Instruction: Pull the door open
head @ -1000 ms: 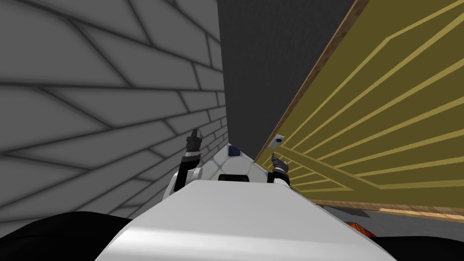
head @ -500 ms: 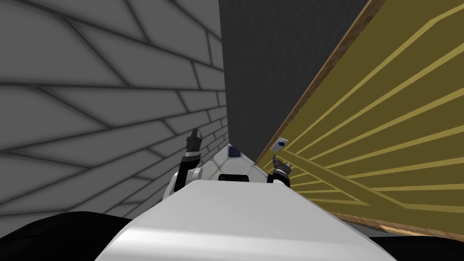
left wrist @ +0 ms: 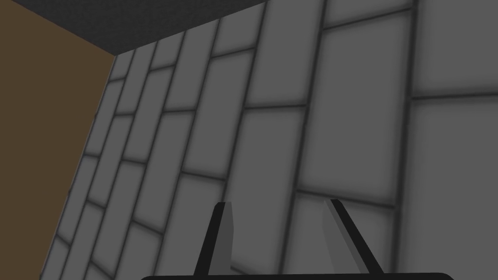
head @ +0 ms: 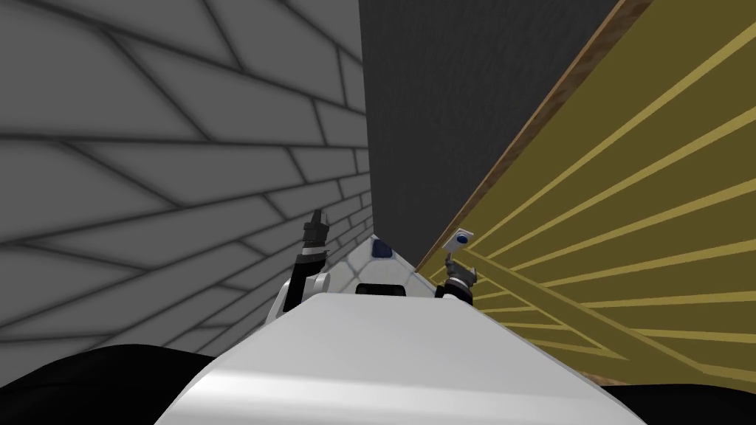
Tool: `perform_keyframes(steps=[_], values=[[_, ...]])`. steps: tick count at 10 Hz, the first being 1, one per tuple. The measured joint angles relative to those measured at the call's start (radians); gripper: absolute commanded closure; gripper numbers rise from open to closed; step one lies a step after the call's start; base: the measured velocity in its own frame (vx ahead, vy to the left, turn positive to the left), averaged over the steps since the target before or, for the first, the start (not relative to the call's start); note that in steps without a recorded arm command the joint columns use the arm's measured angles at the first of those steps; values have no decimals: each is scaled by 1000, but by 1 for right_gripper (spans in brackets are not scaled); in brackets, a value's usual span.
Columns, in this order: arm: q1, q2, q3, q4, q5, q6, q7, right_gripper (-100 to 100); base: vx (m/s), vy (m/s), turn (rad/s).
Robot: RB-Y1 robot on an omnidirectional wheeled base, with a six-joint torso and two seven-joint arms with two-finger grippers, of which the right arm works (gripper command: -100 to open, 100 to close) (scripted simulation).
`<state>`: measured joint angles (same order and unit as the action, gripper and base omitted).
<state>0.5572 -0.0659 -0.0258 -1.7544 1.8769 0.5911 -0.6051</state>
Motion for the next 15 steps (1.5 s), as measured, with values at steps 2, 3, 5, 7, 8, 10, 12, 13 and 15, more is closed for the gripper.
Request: perform_keyframes(steps=[2, 3, 5, 7, 8, 10, 12, 13, 15], values=[[1, 3, 2, 15, 41, 23, -16, -100, 49, -56, 70], [1, 4, 2, 22, 59, 34, -24, -100, 51, -62, 64], [2, 8, 2, 35, 97, 55, -37, -100, 40, -50, 44], [-8, -14, -6, 53, 94, 53, -52, -100, 71, 28, -65], [-12, -31, -12, 61, 88, 45, -65, -100, 91, 38, -33], [-24, -68, -23, 87, 82, 36, -96, -100, 93, 15, -43], [-38, -103, -34, 113, 73, 26, -125, -100, 87, 0, -37], [-41, -125, -41, 124, 68, 19, -141, -100, 96, 3, -46], [-54, -158, -53, 146, 58, 8, -168, -100, 108, -5, -41]])
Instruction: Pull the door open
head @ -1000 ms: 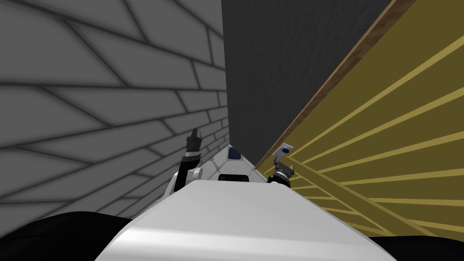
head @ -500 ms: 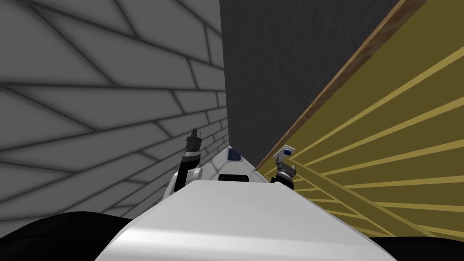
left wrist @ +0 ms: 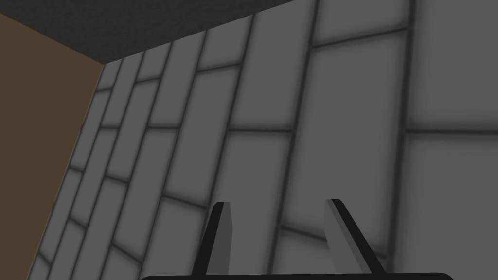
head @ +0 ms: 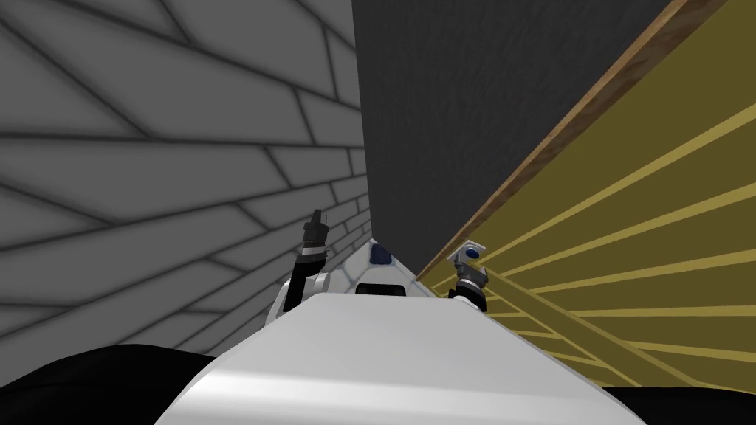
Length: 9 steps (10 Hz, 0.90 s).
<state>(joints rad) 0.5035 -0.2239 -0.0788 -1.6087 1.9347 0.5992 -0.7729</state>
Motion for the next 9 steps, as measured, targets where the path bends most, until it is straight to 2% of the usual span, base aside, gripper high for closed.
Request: perform_keyframes(steps=[3, 5, 6, 7, 9], values=[[-20, -63, -19, 44, -13, -17, -50, -100, 99, -3, -50], [-42, -119, -34, 90, -23, -28, -100, -100, 123, -7, -50], [-47, -136, -41, 98, -29, -36, -113, -100, 54, -10, -5], [-47, -138, -42, 98, -30, -38, -115, 100, -7, 1, 1], [-47, -137, -43, 98, -29, -35, -113, 100, -19, -1, 4]])
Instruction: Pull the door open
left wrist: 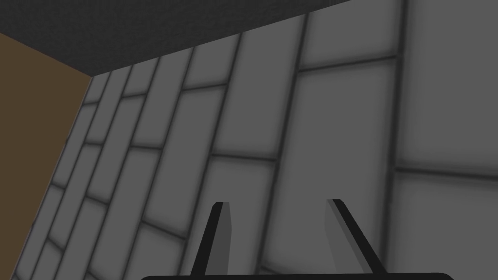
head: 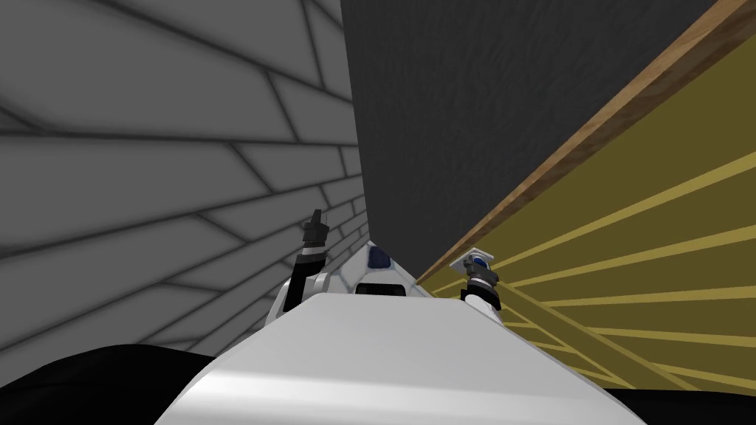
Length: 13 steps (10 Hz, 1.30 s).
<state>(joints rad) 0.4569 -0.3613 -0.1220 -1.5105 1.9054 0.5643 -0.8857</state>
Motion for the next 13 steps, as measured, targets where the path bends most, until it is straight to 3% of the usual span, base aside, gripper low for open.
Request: perform_keyframes(steps=[4, 8, 13], values=[[0, 1, 2, 1, 0, -2, 1, 100, -8, 1, -5], [-34, 23, -13, 3, -109, -68, -61, 100, -46, 8, -26], [-55, 34, -25, 6, -233, -142, -163, 100, -35, 7, -28]])
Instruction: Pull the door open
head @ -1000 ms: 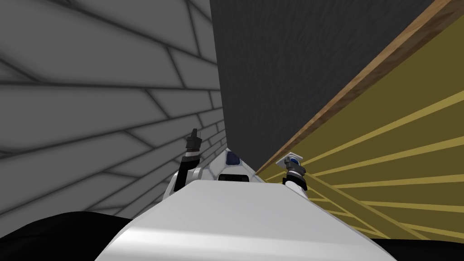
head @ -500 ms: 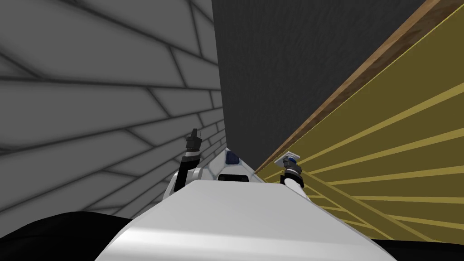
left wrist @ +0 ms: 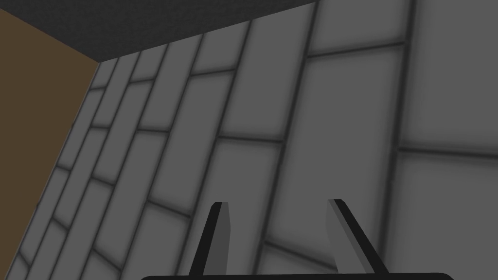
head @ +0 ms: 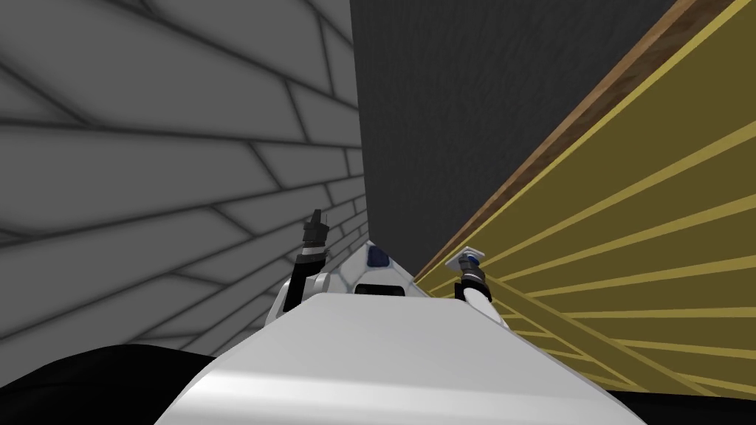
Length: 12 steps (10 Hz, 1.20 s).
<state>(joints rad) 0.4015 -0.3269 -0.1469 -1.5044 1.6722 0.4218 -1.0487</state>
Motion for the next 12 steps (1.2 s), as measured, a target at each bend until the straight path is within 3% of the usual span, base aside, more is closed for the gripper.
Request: perform_keyframes(steps=[3, 6, 10, 12], values=[[-21, 3, -8, 12, -72, -43, -59, 100, -33, 7, -17], [-33, 20, -21, 3, -166, -82, -60, 100, -42, 0, -29], [-55, 33, -28, 26, -261, -149, -167, 100, -36, 5, -27], [-56, 36, -29, 27, -298, -156, -173, 100, -13, -2, -17]])
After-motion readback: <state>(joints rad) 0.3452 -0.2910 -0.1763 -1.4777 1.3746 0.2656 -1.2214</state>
